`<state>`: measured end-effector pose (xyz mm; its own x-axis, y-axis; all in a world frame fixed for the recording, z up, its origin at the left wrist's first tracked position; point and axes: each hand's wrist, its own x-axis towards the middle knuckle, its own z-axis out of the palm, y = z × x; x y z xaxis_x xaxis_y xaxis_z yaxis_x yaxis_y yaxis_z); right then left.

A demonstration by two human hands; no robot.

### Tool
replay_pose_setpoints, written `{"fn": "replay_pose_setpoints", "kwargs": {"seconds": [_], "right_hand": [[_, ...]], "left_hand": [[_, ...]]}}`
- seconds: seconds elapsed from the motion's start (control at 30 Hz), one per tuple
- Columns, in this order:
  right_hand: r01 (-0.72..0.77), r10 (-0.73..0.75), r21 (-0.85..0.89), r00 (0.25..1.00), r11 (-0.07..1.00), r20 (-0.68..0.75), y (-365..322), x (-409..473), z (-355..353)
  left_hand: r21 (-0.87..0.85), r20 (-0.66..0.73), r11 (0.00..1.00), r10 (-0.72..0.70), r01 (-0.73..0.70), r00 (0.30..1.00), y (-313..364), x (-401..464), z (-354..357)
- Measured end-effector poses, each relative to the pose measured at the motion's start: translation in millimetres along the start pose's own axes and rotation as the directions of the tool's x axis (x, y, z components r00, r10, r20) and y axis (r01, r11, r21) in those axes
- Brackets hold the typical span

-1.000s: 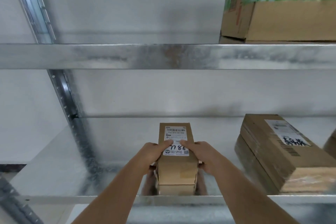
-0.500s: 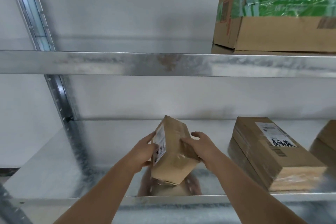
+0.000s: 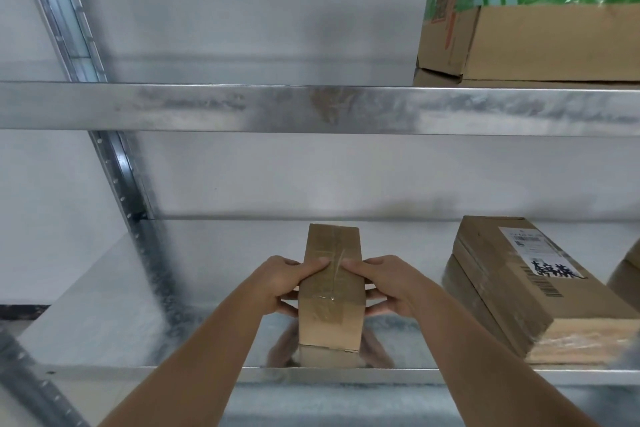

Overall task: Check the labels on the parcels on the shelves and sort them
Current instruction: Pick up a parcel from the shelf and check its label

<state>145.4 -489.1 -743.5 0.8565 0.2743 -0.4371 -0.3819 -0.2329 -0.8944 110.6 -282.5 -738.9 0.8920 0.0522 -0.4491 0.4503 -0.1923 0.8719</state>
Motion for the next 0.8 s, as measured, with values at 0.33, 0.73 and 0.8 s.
{"fn": "replay_pose_setpoints", "kwargs": {"seconds": [0.33, 0.73, 0.8], "right_hand": [[0.0, -0.001, -0.042, 1.0, 0.999, -0.019, -3.3, 2.2, 3.0], [0.006, -0.006, 0.002, 0.998, 1.0, -0.058, 1.4, -5.9, 6.1], [0.014, -0.014, 0.0, 0.998, 1.0, -0.069, 6.1, -9.3, 9.1]], "left_hand": [[-0.028, -0.027, 1.0, -0.015, 0.015, 1.0, -1.5, 6.2, 0.9], [-0.041, -0.002, 0.999, 0.014, -0.014, 1.0, -3.0, 2.4, 0.5], [-0.071, 0.003, 0.997, 0.038, -0.037, 0.999, -6.6, -0.4, -0.7]]}}
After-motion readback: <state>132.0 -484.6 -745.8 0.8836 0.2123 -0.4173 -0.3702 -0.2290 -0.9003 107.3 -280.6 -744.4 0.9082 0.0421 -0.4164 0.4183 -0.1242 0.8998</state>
